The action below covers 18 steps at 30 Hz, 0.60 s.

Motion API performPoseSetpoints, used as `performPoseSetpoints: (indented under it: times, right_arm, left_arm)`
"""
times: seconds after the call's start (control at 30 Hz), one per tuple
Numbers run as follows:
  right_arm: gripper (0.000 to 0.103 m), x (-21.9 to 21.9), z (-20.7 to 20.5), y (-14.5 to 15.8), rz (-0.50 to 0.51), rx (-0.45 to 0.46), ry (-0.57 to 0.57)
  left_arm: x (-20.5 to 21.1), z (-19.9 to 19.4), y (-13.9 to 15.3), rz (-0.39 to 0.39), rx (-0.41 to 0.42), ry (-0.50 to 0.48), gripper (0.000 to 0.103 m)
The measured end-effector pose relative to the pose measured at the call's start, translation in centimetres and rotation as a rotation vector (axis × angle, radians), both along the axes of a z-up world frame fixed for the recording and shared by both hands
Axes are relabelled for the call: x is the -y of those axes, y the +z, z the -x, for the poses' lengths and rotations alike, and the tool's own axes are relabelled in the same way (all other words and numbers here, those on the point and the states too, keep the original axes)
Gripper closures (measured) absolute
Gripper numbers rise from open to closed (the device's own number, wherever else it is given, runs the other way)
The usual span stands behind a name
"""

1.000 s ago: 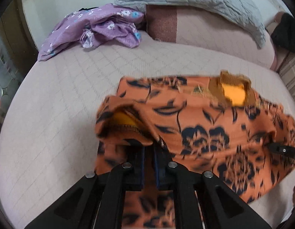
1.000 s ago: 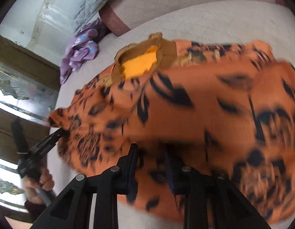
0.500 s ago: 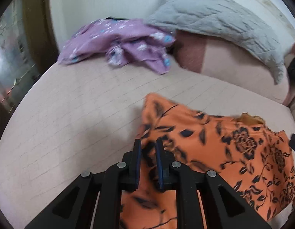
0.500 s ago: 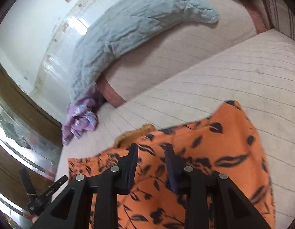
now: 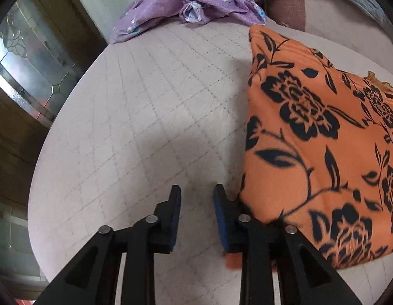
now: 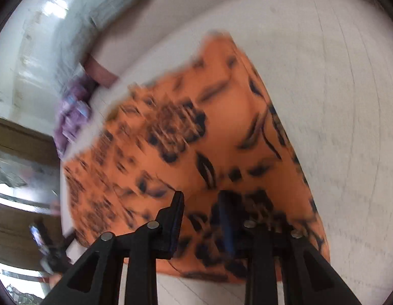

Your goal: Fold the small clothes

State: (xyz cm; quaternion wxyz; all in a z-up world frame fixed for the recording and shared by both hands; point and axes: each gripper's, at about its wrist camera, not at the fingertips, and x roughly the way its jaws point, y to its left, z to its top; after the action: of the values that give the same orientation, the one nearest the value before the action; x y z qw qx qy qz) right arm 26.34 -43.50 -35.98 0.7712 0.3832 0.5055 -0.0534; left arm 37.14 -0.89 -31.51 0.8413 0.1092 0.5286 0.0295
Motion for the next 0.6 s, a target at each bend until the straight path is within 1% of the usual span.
performPoseSetpoints:
  times: [0.03,0.07,0.1,0.13,0.17,0.2,0.23,0.27,0.3,0.4,0.47,0.5,0.53,0.57,0.6]
  right_arm:
    - [0.072,0.0,0.6,0.4,-0.001,0.011,-0.007]
    - [0.070,0.1,1.3,1.0,-0.006,0.021,-0.012]
    - [0.069,0.1,2.2,1.7,-0.020,0.051,-0.016]
    - [0.062,0.2,3.3,2.6,-0.037,0.091,-0.021]
    - [0.034,0.3,4.3,3.1,-0.051,0.120,-0.026]
    - [0.022,0.4,5.4,3.5,-0.067,0.140,-0.040]
    - [0.017,0.6,6.6,3.8,-0.085,0.161,-0.068]
    - [0.017,0.6,7.4,3.9,-0.104,0.179,-0.087]
    - [0.017,0.5,8.1,3.9,-0.135,0.189,-0.092]
    - [0.017,-0.2,9.1,2.5,-0.206,0.137,-0.121]
    - [0.017,-0.6,9.5,1.0,-0.261,0.092,-0.164]
    - [0.017,-0.6,9.7,0.2,-0.300,0.079,-0.191]
    - [0.017,-0.3,10.0,-0.4,-0.336,0.075,-0.220]
    - [0.017,-0.2,10.1,-0.9,-0.354,0.077,-0.239]
    - [0.017,-0.2,10.0,-1.1,-0.363,0.084,-0.256]
  left_arm:
    - [-0.5,0.2,0.2,0.028,-0.001,0.013,0.075]
    - [-1.1,0.7,0.7,0.074,0.010,0.025,0.075]
    - [-1.6,1.4,1.6,0.127,0.033,0.023,0.075]
    - [-1.9,2.1,2.1,0.153,0.049,0.011,0.075]
    - [-2.0,2.6,2.6,0.177,0.061,-0.005,0.071]
    - [-2.1,3.4,3.0,0.207,0.071,-0.020,0.059]
    - [-2.3,4.3,3.2,0.255,0.072,-0.029,0.051]
    - [-2.6,4.9,3.1,0.295,0.061,-0.024,0.034]
    - [-2.9,5.4,2.8,0.340,0.039,-0.012,0.029]
    - [-3.8,6.1,1.0,0.529,-0.085,0.027,0.029]
    - [-3.6,6.2,0.0,0.592,-0.144,0.065,0.028]
    - [-3.6,6.1,-0.1,0.595,-0.138,0.079,0.027]
    - [-3.6,6.0,0.0,0.604,-0.113,0.091,0.026]
    - [-3.2,6.5,0.2,0.624,-0.095,0.102,0.025]
    - [-3.2,6.2,0.0,0.653,-0.088,0.112,0.024]
